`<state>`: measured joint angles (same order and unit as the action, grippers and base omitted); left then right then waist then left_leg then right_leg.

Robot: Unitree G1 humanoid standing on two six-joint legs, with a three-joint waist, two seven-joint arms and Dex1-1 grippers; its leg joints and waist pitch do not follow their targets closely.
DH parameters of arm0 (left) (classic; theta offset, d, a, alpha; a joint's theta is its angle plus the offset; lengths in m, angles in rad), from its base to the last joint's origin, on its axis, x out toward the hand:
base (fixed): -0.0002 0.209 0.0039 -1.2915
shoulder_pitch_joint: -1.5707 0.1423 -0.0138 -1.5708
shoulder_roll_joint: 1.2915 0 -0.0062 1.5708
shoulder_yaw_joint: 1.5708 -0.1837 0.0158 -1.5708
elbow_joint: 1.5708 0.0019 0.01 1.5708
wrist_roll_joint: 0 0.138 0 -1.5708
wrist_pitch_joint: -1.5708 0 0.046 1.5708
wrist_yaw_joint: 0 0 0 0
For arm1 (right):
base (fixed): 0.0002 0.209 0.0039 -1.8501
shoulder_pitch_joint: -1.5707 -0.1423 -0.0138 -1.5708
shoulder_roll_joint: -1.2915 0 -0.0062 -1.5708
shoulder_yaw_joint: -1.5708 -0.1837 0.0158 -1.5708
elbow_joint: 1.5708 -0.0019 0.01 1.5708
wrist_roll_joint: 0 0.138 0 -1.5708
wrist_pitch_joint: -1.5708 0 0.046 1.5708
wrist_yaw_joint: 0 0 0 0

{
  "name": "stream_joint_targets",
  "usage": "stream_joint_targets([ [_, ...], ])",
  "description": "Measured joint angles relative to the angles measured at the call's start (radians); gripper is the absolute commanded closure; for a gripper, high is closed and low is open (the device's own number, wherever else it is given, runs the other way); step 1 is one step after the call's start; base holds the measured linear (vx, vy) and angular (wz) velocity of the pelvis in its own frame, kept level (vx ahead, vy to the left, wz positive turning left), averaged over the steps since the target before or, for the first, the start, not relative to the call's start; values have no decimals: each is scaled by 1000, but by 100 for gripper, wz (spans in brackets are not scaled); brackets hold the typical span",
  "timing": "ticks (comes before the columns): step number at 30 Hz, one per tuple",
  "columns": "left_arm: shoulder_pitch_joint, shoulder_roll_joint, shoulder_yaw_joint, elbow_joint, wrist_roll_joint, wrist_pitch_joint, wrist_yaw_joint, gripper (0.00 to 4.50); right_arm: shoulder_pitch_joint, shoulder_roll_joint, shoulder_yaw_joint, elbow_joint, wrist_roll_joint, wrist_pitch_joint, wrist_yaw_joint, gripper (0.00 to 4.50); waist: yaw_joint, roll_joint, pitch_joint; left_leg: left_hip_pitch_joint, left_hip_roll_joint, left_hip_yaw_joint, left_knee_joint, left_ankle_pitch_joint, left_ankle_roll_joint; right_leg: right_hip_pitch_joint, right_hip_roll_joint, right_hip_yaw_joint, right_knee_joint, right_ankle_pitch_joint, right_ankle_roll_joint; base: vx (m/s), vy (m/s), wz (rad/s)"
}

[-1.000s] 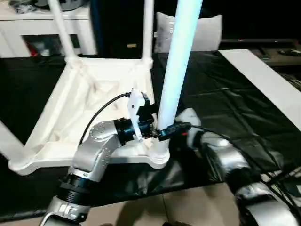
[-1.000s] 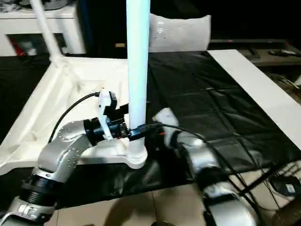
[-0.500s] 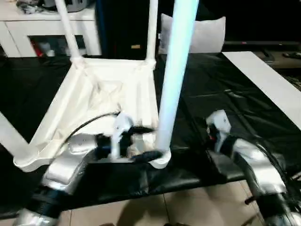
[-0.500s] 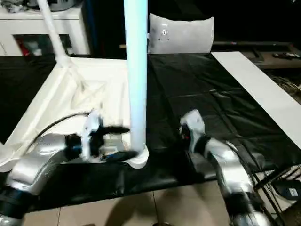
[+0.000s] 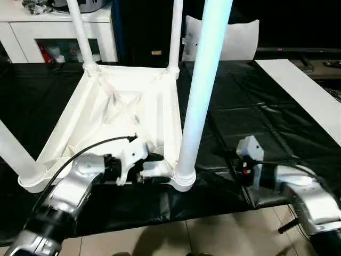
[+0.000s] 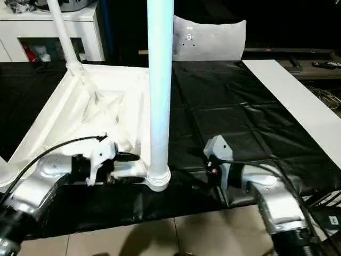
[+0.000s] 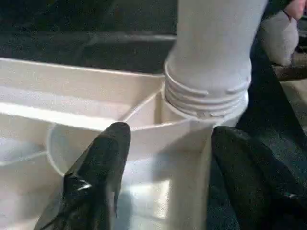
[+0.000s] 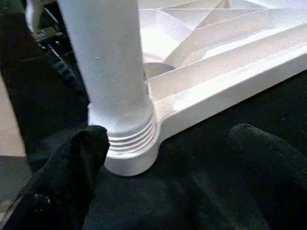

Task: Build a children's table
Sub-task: Rotate table base, then rotate leg to tighten

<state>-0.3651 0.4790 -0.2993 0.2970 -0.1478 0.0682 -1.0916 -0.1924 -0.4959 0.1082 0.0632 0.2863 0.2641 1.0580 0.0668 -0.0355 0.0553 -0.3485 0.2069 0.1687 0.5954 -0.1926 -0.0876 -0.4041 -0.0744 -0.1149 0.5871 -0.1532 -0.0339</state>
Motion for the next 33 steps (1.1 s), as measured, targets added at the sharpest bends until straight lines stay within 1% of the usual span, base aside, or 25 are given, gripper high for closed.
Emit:
stream_joint_targets([
  [1,-4,5,-5,0,2,0,-9,178,0,0,0,-1,2,5,3,0,0,0,0,0,0,0,0,0,0,0,0,-1,0,0,0,0,0,0],
  [3,-10,16,-14,0,5,3,-25,180,0,0,1,-1,2,10,10,0,-1,0,0,0,0,0,0,0,0,1,0,-1,-1,0,0,0,0,0],
  [5,-12,25,-15,0,6,5,-40,214,1,0,1,-1,2,10,16,0,-2,0,0,0,0,-1,0,0,0,1,0,-2,-1,0,0,0,0,0],
  [6,-13,33,-18,0,6,5,-55,220,3,0,2,-1,5,10,21,0,-2,0,0,0,0,-1,0,0,0,1,-1,-2,-1,0,0,0,0,0],
  [10,-26,53,-25,7,16,8,-86,228,5,-1,11,0,19,10,34,0,0,0,0,0,0,-2,0,0,0,1,-1,-3,-1,0,0,0,0,0],
  [11,-30,53,-26,12,18,6,-90,260,5,-1,12,1,20,10,37,0,0,0,0,0,0,-2,0,0,0,1,-1,-3,-1,0,0,0,0,0],
  [15,-45,55,-31,33,24,2,-107,268,4,2,12,14,22,6,41,0,4,1,0,0,0,-2,0,0,0,2,-1,-3,-1,0,0,0,0,0],
  [16,-47,55,-32,35,23,4,-115,301,4,3,12,21,22,6,41,0,4,1,0,0,0,-2,0,0,0,2,-1,-3,-1,0,0,0,0,0],
  [19,-57,57,-39,43,23,20,-143,308,3,5,12,23,22,5,41,0,5,1,0,0,0,-2,0,0,0,2,-1,-3,-1,0,0,0,0,0],
  [21,-65,62,-50,43,24,29,-156,342,1,7,13,23,22,4,42,0,6,1,0,0,0,-2,0,0,0,2,-1,-3,-1,0,0,0,0,0],
  [22,-68,63,-53,43,26,34,-163,351,1,7,13,23,23,4,42,0,7,2,-1,0,0,-2,0,0,0,2,-1,-3,-1,0,0,0,0,0],
  [25,-73,64,-58,46,32,33,-170,360,1,7,17,23,25,4,45,0,10,2,-1,0,0,-2,0,0,0,2,-1,-3,-1,0,0,0,0,0],
  [26,-79,64,-61,52,35,31,-172,387,1,7,17,23,26,4,46,0,12,2,-1,0,0,-2,0,0,0,2,-1,-3,-1,0,0,0,0,0],
  [27,-85,64,-62,60,38,27,-173,395,1,7,17,20,27,5,49,0,13,2,-1,0,1,-2,0,0,0,2,-1,-3,-1,0,0,0,0,0],
  [30,-94,65,-65,75,47,17,-183,400,1,7,17,14,34,8,54,0,16,2,-1,1,0,-2,0,0,0,2,-1,-3,-1,0,0,0,0,0],
  [31,-97,67,-69,79,50,13,-184,407,1,7,18,9,34,11,54,0,17,2,-1,1,0,-2,0,0,0,2,-1,-3,-1,0,0,0,0,0],
  [32,-97,70,-69,80,55,10,-184,425,0,7,18,1,34,15,54,0,18,2,-1,1,0,-2,0,0,0,2,-1,-3,-1,0,0,0,0,0],
  [33,-97,75,-69,82,58,6,-184,425,-3,7,20,-12,34,18,54,0,18,2,-1,1,0,-2,0,0,0,3,-1,-3,-1,0,0,0,0,0],
])
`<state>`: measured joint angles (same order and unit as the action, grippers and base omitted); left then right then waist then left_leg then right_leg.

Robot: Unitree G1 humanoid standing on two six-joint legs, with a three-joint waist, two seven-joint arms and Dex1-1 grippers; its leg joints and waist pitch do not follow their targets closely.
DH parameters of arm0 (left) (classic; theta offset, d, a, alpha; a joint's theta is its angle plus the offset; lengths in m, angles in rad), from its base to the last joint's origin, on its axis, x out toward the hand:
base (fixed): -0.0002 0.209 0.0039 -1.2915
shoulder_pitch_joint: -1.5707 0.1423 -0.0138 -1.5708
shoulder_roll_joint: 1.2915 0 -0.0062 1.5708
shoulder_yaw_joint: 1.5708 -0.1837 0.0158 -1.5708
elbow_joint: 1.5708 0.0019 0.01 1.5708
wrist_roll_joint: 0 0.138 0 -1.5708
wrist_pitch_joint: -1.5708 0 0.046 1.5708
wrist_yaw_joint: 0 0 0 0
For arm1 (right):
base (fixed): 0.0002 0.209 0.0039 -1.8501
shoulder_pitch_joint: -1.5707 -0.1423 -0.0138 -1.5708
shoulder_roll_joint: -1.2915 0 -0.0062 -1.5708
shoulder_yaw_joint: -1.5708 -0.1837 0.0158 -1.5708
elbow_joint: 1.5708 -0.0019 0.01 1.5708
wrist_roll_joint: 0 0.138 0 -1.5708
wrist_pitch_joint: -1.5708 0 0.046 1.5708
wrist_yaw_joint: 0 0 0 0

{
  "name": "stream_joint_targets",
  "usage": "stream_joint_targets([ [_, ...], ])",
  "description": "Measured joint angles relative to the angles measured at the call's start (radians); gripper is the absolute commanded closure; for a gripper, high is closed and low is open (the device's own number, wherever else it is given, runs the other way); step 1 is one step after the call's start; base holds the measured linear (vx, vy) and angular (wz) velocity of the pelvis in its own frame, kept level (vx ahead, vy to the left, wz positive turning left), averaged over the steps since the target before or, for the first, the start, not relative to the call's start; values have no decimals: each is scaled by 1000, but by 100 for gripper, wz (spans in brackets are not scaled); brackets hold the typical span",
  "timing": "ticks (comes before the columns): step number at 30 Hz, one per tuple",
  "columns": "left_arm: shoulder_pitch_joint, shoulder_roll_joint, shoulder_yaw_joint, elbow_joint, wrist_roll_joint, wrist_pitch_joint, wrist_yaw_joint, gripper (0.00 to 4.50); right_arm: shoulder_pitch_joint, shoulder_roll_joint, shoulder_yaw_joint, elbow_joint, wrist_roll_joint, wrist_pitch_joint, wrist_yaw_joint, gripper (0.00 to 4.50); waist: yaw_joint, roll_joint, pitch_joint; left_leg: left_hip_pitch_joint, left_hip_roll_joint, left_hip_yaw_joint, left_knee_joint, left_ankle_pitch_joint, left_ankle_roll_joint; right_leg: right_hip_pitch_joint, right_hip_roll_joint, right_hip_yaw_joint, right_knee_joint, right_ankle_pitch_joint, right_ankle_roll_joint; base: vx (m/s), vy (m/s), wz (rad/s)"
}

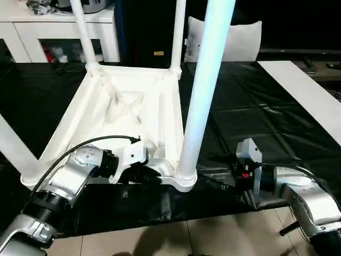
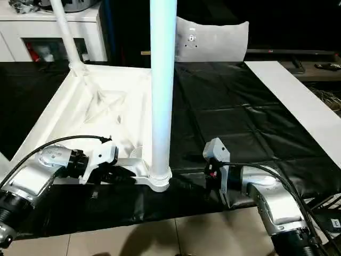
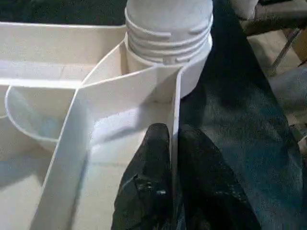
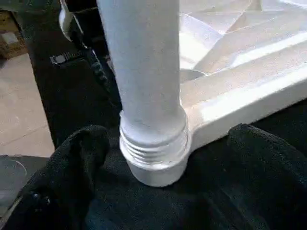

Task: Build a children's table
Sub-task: Rotate leg to tighten

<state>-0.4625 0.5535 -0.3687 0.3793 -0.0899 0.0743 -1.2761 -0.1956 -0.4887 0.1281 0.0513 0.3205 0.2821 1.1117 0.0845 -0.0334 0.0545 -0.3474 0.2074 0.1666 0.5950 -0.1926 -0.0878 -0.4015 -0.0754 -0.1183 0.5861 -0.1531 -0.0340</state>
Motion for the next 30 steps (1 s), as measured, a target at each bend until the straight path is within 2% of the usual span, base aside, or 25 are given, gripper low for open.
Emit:
stream_joint_targets([
  [5,-7,8,-4,14,15,-30,-6,444,-72,19,27,45,-14,-26,4,0,-5,0,0,2,0,0,0,0,0,1,0,-1,-1,0,0,0,0,0],
  [7,-7,8,-7,15,15,-39,-11,444,-77,37,30,59,-9,-28,15,0,-5,0,0,7,0,0,0,0,0,2,0,-1,-2,0,0,0,0,0],
  [9,-11,8,-12,15,16,-45,-27,450,-84,46,40,77,5,-15,54,30,-4,0,0,8,0,0,0,0,0,2,0,0,-2,0,0,0,0,0],
  [13,-17,5,-23,12,17,-52,-40,450,-111,42,56,88,34,9,112,56,4,0,0,8,0,1,-3,-1,1,2,0,0,-1,0,0,0,0,0],
  [14,-21,2,-25,12,20,-52,-44,450,-127,42,66,100,36,16,131,75,4,0,0,8,0,1,-3,-1,1,2,0,0,-1,0,-1,0,0,0],
  [18,-32,-17,-39,12,26,-52,-46,450,-168,44,81,153,36,23,176,101,18,0,-1,8,0,2,-5,-1,1,2,-1,0,-1,0,-1,0,0,0],
  [22,-39,-24,-43,18,28,-54,-49,450,-196,45,95,208,30,24,202,131,25,0,-1,8,0,2,-5,-1,1,2,-1,0,-1,0,-1,0,0,0],
  [30,-40,-23,-43,26,30,-59,-50,450,-238,51,107,268,23,23,221,195,26,0,-1,9,0,3,-5,-1,1,2,-1,0,0,0,0,0,0,0],
])
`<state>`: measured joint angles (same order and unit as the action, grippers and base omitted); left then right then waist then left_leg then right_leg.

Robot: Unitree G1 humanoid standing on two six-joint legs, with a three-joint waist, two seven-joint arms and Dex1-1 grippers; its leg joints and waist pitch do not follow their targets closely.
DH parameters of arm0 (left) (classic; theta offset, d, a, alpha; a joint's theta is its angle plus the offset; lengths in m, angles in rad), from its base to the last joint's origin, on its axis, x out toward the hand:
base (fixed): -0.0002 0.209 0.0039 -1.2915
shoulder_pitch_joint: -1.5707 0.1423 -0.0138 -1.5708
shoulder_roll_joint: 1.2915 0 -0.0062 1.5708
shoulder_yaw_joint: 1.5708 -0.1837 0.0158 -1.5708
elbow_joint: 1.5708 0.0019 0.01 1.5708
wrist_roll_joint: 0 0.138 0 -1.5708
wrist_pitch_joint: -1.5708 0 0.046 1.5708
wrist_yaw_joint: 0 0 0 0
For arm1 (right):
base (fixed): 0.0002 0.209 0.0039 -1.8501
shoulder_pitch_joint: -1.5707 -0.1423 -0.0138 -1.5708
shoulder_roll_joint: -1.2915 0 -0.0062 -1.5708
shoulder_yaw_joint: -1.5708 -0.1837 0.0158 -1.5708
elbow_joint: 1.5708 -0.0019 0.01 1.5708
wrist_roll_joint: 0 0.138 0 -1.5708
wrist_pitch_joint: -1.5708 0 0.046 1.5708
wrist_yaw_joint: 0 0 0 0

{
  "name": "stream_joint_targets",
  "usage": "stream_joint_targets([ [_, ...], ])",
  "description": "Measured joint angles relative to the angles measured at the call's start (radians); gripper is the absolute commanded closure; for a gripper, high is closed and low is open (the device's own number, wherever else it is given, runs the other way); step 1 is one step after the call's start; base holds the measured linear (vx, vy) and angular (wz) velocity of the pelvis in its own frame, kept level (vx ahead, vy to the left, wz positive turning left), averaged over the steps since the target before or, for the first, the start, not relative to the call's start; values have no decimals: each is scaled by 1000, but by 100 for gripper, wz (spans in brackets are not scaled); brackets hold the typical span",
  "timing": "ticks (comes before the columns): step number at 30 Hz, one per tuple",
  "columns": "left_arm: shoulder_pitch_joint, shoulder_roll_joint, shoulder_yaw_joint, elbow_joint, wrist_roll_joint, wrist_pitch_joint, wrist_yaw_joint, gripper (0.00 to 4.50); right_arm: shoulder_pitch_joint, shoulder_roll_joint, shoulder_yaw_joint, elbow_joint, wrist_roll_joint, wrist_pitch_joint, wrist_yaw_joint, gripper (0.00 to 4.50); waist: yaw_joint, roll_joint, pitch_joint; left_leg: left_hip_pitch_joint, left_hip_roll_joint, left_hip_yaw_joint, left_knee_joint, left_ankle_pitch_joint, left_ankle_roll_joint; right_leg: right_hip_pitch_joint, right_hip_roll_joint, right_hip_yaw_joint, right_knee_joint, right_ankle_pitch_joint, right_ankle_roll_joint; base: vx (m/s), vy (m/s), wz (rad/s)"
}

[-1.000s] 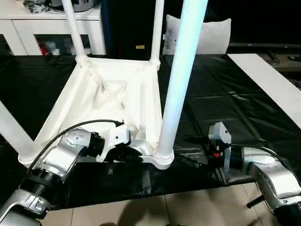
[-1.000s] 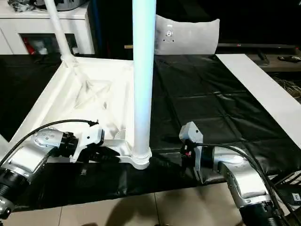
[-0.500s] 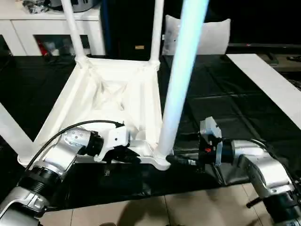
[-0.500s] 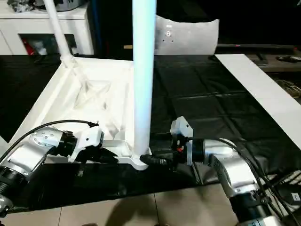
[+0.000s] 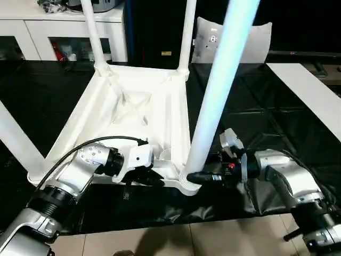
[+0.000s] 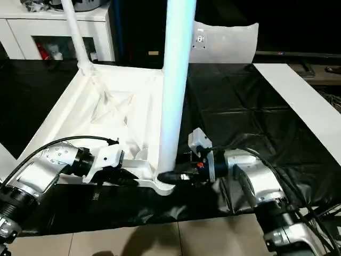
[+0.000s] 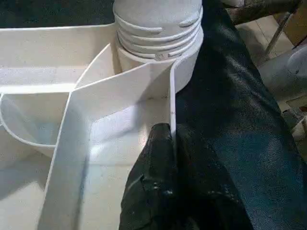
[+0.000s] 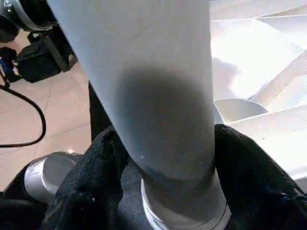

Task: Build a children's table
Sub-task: Rotate leg to tighten

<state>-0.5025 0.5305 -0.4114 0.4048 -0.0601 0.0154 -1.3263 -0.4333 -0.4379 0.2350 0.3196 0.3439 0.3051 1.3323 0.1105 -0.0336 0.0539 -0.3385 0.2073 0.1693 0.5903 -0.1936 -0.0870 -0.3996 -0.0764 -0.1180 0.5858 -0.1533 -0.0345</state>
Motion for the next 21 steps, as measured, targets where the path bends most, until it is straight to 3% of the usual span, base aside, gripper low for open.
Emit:
stream_joint_targets([
  [6,0,-8,6,1,-4,16,1,450,-2,4,-2,6,-3,-3,-1,235,2,0,0,0,0,0,0,0,0,0,0,0,0,0,0,0,0,0],
  [11,2,-43,34,-9,-3,119,66,450,28,55,-33,-14,-26,-6,-121,244,-1,0,0,4,0,0,1,1,-1,2,0,1,2,0,0,0,0,0],
  [15,1,-104,70,-9,26,209,216,450,22,152,-84,10,-86,-13,-380,251,-39,1,0,6,0,-1,2,1,-2,3,0,-4,-3,0,0,0,0,0],
  [20,-29,-203,106,40,73,275,404,450,-38,269,-138,97,-135,-8,-641,254,-67,12,-1,6,0,-4,6,1,-2,5,-1,-12,-14,0,0,0,0,0],
  [21,-46,-235,111,60,90,288,458,450,-61,301,-153,125,-155,-11,-719,254,-76,19,2,4,0,-7,8,1,-2,9,-3,-24,-22,0,0,0,0,0],
])
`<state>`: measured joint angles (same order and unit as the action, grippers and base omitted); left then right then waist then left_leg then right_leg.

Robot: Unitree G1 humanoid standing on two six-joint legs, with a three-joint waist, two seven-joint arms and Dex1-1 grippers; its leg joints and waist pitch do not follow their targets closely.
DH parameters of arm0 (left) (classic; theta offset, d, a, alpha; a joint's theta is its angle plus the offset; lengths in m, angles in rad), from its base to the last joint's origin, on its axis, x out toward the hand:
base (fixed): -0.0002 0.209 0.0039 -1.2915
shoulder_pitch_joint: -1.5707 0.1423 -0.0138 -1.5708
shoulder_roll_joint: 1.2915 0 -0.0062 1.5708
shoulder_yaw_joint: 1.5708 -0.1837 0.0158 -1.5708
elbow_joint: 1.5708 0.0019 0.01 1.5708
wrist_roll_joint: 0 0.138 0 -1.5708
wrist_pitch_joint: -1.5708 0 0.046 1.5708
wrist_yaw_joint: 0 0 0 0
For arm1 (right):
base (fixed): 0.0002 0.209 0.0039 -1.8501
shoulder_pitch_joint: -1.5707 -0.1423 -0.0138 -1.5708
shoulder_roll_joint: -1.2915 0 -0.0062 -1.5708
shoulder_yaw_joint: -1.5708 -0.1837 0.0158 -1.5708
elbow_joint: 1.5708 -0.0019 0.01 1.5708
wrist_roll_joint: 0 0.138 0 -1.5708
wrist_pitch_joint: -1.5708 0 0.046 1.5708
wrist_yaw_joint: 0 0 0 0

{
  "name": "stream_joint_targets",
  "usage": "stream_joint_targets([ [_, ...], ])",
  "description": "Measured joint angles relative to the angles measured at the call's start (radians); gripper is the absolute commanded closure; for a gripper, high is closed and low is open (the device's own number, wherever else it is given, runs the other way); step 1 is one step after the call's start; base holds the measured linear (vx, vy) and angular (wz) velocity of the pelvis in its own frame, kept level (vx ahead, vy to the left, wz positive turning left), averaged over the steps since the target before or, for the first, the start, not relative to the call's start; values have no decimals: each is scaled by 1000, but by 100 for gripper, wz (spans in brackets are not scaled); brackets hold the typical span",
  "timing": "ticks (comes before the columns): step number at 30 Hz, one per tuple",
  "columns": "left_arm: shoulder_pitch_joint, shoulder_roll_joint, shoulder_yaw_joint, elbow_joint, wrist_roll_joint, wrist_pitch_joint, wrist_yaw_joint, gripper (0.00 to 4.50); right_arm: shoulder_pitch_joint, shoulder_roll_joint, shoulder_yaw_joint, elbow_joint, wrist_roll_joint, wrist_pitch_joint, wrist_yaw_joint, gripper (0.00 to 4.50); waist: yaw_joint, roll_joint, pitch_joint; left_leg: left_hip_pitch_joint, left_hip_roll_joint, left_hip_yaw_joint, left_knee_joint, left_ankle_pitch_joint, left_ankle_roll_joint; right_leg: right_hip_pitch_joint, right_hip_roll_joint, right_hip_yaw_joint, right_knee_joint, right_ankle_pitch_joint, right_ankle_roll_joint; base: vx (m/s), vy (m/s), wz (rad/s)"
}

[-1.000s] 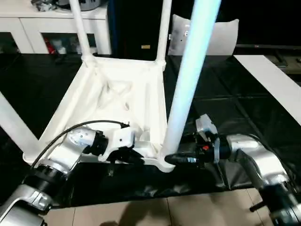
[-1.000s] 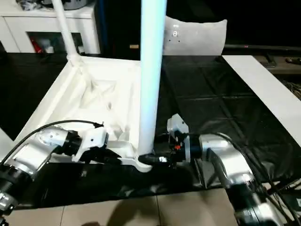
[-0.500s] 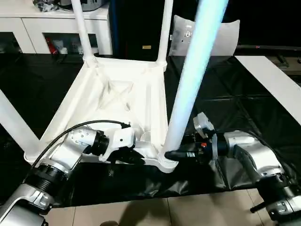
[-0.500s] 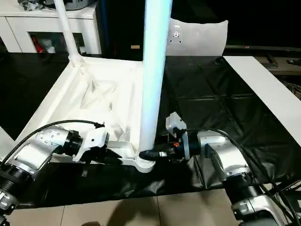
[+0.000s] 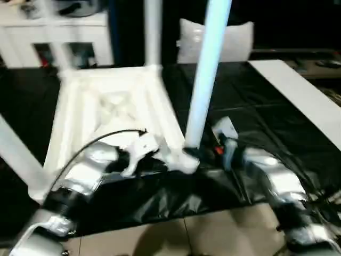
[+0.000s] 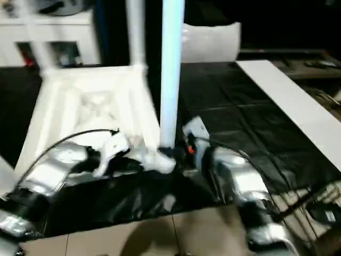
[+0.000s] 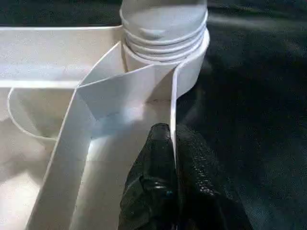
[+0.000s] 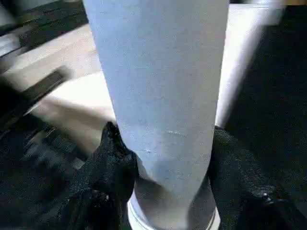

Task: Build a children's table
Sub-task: Rotate leg to tighten

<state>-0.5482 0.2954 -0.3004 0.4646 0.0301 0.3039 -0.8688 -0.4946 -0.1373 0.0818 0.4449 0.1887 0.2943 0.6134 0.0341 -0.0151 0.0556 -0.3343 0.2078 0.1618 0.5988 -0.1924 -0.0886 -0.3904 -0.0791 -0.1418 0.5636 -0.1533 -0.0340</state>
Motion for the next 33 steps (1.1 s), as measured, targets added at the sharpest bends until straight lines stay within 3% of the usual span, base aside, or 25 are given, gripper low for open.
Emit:
stream_joint_targets([
  [2,-18,-47,2,27,25,7,81,450,-31,37,-17,42,-36,-18,-98,254,-11,15,4,0,8,-9,-1,-1,1,13,-4,-27,-24,0,0,0,0,0],
  [3,-20,-55,1,31,30,7,97,450,-34,40,-17,49,-46,-30,-114,219,-17,21,5,0,12,-10,-2,-1,1,18,-7,-40,-33,0,0,0,0,0],
  [4,-20,-58,0,31,32,6,102,450,-32,41,-16,52,-54,-42,-119,199,-19,24,7,1,13,-11,-3,-1,2,22,-8,-40,-32,0,0,0,0,0],
  [6,-20,-59,-5,31,34,3,104,450,-22,41,-12,52,-68,-64,-119,177,-19,19,9,9,5,-7,-2,-2,3,21,-11,-30,-19,0,0,0,0,0],
  [8,-20,-60,-5,29,34,-4,107,450,-19,39,-7,51,-68,-83,-116,177,-16,20,10,9,-2,-8,-4,-4,5,19,-18,-42,-21,0,1,37,0,0],
  [9,-20,-57,-9,23,35,-6,103,450,-16,34,-7,50,-67,-95,-108,146,-14,21,9,4,0,-13,-5,-4,5,18,-17,-45,-23,0,1,0,0,0],
  [12,-20,-39,-20,17,38,-36,69,450,7,7,-7,36,-51,-131,-37,135,-6,22,9,1,-2,-14,-8,-4,5,14,-17,-36,-23,1,2,0,0,0],
  [17,-14,2,-23,10,37,-96,-2,450,39,-50,-15,3,-8,-160,85,81,5,23,8,-6,-4,-9,-9,-5,7,5,-16,-24,-13,10,3,0,0,0],
  [20,-1,36,-31,10,25,-173,-70,450,71,-120,-10,-22,17,-184,205,52,24,22,8,-9,-6,-6,-11,-6,7,-5,-15,-12,1,12,1,0,0,0],
  [22,4,73,-30,11,7,-222,-126,450,79,-175,-8,-39,33,-188,292,52,36,22,7,-16,-5,-5,-11,-4,11,-17,-14,-11,13,8,-2,0,0,0],
  [26,19,125,-30,18,-32,-287,-262,450,100,-270,19,-73,54,-190,467,52,59,22,7,-16,-3,1,-11,-3,12,-18,-12,-11,16,5,-5,0,0,0],
  [30,16,149,-41,35,-41,-333,-364,450,99,-300,54,-80,68,-188,593,52,72,19,6,-15,-2,6,-7,-5,9,-17,-13,-9,16,5,-4,0,0,0],
  [33,4,172,-58,49,-54,-356,-428,450,96,-318,82,-80,76,-182,659,79,80,15,6,-15,-2,7,-5,-5,8,-17,-13,-7,15,6,-4,0,0,0],
])
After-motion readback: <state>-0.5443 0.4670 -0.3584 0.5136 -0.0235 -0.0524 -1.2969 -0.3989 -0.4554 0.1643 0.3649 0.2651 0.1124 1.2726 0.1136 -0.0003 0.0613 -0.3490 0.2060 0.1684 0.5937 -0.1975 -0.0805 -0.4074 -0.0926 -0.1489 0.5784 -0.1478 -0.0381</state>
